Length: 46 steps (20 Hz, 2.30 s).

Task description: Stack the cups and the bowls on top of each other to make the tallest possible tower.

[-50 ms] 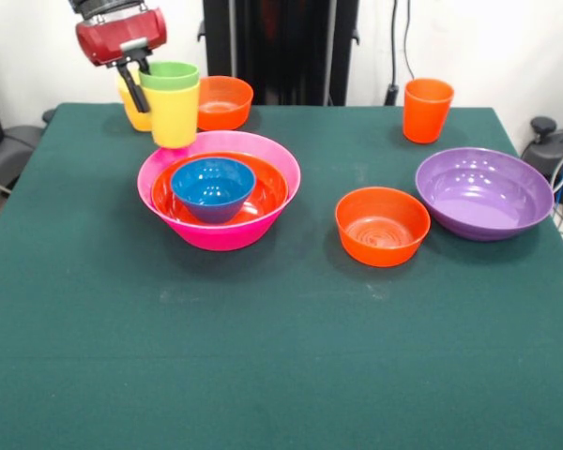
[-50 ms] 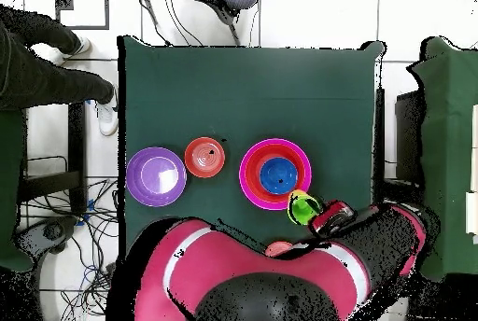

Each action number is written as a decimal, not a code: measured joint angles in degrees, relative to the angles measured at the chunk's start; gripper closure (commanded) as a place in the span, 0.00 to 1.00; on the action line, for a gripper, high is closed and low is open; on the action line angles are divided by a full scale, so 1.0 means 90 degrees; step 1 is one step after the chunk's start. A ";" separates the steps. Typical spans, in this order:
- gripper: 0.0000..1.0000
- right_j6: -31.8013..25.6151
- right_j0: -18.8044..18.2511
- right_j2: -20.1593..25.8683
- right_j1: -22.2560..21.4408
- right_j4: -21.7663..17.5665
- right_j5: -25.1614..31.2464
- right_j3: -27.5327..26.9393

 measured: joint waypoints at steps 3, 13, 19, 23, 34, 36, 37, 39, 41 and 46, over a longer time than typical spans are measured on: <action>1.00 0.0000 -0.0023 0.0041 -0.0009 0.0025 0.0000 0.0000; 1.00 0.0000 -0.0137 0.0161 -0.0063 0.0026 0.0000 0.0001; 1.00 0.0000 -0.0192 0.0207 -0.0078 0.0024 -0.0001 0.0001; 1.00 0.0000 -0.0215 0.0242 -0.0100 0.0023 -0.0007 0.0002; 1.00 0.0000 -0.0247 0.0544 -0.0355 0.0026 -0.0008 0.0000; 1.00 0.0000 -0.0247 0.0572 -0.0375 0.0024 -0.0008 -0.0001; 1.00 0.0000 -0.0247 0.0620 -0.0394 0.0024 -0.0008 -0.0002; 1.00 0.0000 -0.0247 0.0659 -0.0402 0.0024 -0.0008 -0.0005; 1.00 0.0000 -0.0250 0.0723 -0.0412 0.0023 -0.0008 -0.0005; 1.00 0.0000 -0.0287 0.0891 -0.0469 0.0031 -0.0008 -0.0004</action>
